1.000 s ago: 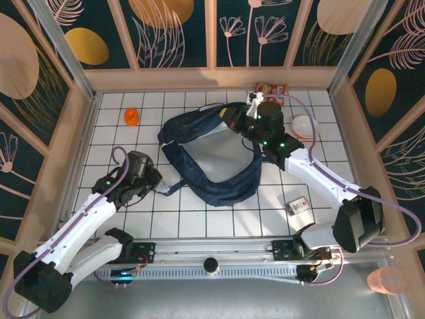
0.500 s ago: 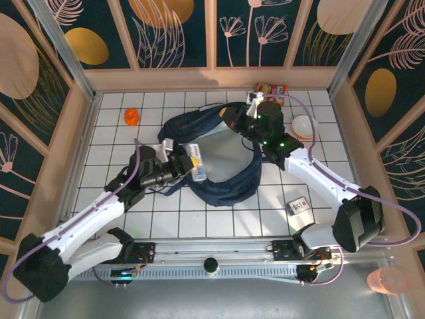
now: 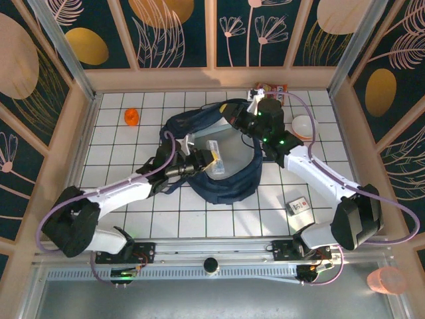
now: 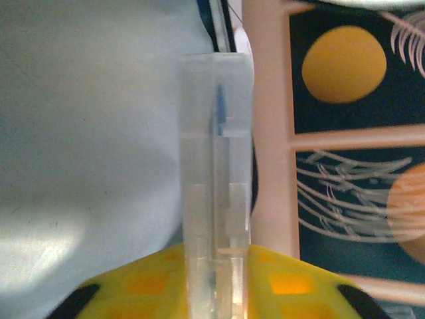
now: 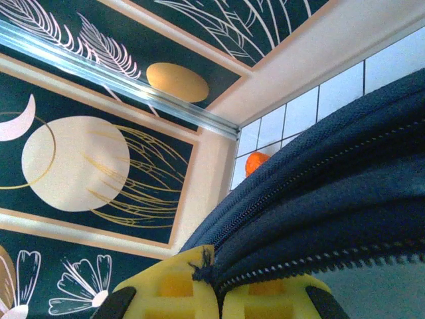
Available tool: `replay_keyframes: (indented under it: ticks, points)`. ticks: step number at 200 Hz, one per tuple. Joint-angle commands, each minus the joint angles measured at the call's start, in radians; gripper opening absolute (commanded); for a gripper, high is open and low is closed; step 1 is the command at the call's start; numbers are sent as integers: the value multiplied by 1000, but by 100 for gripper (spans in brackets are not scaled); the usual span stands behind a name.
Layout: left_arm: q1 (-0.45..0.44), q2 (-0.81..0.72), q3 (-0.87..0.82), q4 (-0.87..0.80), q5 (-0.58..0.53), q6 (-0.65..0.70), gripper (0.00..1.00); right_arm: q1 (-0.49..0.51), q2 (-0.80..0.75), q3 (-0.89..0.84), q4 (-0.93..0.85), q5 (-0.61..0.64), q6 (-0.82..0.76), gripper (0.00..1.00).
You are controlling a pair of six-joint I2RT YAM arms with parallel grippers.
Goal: Pack the student bag
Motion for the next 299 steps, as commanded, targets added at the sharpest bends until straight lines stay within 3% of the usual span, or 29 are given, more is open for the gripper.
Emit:
replay_keyframes:
  ticks: [1,15,35,55,99,116,136,156,174,193,221,248,274,299]
  points:
    - [0,42,78,77,-114,-29,45,-5,-13,77,136,-4,-5,0]
    - [0,52,109,-17,-141,-17,62,-5,-14,82,125,-4,-10,0]
    - [1,35,108,-144,-146,15,69,-5,-26,82,99,14,-27,0]
    - [0,-17,67,-216,-157,24,72,-5,-37,82,71,22,-44,0]
    - [0,-206,-60,-184,-184,74,69,-5,-63,83,-11,-27,-95,0]
    - [0,-284,-96,-170,-216,162,69,-58,-85,53,-23,-78,-103,0]
    - [1,-380,-135,-155,-303,350,68,-117,-100,28,-55,-234,-133,0]
    - [0,-485,-173,-149,-460,586,57,-169,-94,43,-226,-340,-222,0]
    - [1,-565,-213,-111,-554,758,61,-193,-95,18,-382,-348,-285,0]
    - [1,-576,-204,-170,-596,866,65,-199,-123,-87,-398,-363,-264,0]
    - [1,-482,-165,-282,-547,830,67,-199,-190,-281,-393,-263,-185,0]
    - [1,-411,-191,-267,-506,725,67,-208,-241,-435,-406,-112,-115,0]
    - [8,-382,-201,-242,-508,657,67,-212,-234,-518,-392,-68,-103,0]
    - [53,-341,-185,-251,-429,594,68,-208,-252,-532,-433,-47,-153,21]
